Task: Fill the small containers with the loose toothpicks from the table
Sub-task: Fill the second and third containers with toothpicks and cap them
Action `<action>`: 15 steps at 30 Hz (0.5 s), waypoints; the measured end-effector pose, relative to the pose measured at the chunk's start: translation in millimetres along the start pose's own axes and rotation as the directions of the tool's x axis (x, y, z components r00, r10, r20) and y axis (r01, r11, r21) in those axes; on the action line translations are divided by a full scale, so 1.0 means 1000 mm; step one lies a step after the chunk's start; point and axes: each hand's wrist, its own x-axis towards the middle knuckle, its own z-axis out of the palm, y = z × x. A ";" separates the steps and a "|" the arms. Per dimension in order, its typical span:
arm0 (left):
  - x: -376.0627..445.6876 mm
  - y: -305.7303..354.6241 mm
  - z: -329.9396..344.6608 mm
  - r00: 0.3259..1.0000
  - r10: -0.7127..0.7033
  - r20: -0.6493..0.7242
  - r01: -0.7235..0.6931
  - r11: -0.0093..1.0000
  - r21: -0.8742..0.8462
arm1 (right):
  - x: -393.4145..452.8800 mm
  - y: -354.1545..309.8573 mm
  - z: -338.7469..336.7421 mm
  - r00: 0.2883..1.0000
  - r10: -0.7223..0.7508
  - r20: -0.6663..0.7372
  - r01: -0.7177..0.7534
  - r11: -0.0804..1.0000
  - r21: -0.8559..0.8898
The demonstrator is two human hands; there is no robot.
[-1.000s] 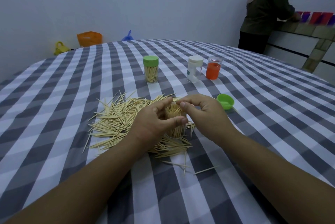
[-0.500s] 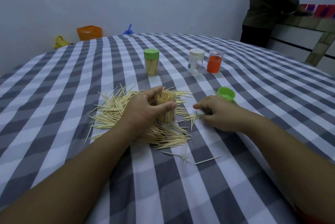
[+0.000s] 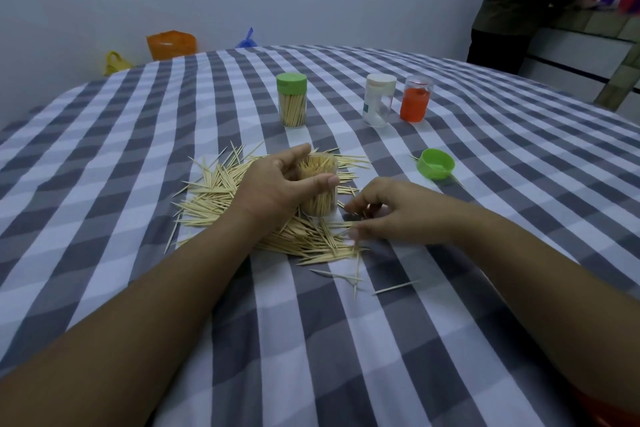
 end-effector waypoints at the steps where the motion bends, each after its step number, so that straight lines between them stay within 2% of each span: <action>1: -0.001 0.001 0.000 1.000 0.006 0.002 -0.006 1.000 0.002 | -0.002 -0.002 0.001 0.999 0.007 0.036 -0.007 1.000 -0.009; 3: -0.001 0.002 0.000 1.000 0.017 0.005 -0.017 1.000 -0.001 | -0.004 -0.006 0.006 0.998 0.014 0.065 -0.007 0.994 -0.108; 6: 0.000 0.001 0.001 1.000 0.014 0.007 -0.014 1.000 -0.007 | -0.003 -0.010 0.017 1.000 -0.010 0.029 0.017 0.970 -0.243; 12: 0.002 -0.002 -0.001 1.000 -0.023 0.009 0.023 0.999 -0.039 | -0.003 -0.018 0.026 0.993 -0.029 -0.115 0.004 0.977 -0.214; 15: 0.002 -0.001 0.000 1.000 -0.007 0.003 0.007 1.000 -0.029 | -0.004 -0.021 0.030 0.992 -0.088 -0.096 0.067 0.977 -0.202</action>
